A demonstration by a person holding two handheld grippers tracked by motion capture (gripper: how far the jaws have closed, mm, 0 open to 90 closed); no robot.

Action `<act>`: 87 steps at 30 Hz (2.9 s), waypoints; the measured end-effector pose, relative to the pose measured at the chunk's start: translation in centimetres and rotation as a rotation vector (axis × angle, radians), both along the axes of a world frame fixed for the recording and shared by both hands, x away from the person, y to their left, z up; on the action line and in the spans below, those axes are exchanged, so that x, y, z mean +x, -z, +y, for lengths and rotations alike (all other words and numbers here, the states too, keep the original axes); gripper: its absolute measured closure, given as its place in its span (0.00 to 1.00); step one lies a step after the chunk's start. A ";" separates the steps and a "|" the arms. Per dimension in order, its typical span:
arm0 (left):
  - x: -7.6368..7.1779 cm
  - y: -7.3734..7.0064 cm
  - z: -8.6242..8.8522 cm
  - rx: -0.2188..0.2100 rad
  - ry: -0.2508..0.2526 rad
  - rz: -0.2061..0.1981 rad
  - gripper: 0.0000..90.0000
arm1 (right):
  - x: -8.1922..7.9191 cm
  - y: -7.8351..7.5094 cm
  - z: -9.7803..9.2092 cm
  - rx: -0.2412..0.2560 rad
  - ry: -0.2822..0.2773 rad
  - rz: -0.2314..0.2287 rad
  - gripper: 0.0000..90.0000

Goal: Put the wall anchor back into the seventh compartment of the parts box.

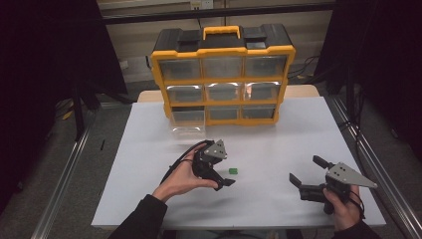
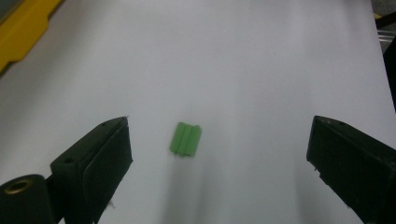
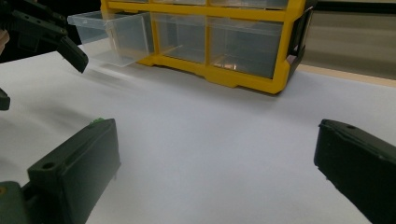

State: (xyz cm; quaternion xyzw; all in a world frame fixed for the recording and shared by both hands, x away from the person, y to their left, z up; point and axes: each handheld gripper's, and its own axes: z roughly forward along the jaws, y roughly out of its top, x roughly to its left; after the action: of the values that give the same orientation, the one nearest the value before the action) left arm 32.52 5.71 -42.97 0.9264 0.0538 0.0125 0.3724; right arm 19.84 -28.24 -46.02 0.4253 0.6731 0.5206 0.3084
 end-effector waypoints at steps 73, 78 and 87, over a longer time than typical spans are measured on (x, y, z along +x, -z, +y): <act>2.7 2.7 -3.9 0.269 0.125 0.062 0.82 | 0.0 0.1 0.1 -0.005 -0.008 0.007 0.00; 2.5 2.8 -4.1 0.269 0.115 0.052 0.88 | 0.0 0.1 0.1 -0.004 -0.008 0.007 0.00; 2.2 2.9 -4.2 0.247 0.079 0.073 0.93 | 0.0 0.1 0.1 -0.003 -0.007 0.007 0.00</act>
State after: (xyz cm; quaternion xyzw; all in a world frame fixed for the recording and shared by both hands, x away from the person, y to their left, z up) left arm 34.74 1.53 -45.87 0.9664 0.0289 -0.0292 0.2537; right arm 19.82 -28.18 -46.09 0.4244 0.6764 0.5191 0.3048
